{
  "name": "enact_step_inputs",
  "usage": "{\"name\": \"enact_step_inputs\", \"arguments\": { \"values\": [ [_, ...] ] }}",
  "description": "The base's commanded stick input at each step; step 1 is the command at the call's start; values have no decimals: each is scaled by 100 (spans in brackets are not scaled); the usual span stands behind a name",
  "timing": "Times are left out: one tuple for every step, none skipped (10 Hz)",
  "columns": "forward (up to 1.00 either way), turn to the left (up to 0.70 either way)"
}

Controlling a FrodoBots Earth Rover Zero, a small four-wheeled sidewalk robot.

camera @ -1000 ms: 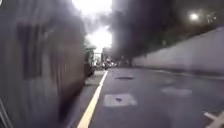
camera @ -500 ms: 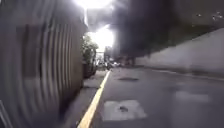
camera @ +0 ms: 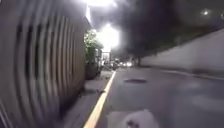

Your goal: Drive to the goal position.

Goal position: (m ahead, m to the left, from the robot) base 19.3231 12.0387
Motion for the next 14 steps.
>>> {"name": "enact_step_inputs", "arguments": {
  "values": [
    [70,0],
    [70,0],
    [70,0],
    [70,-3],
    [70,-12],
    [70,-8],
    [70,0],
    [70,0],
    [70,0],
    [70,0],
    [70,0],
    [70,0],
    [70,0],
    [70,0]
  ]
}}
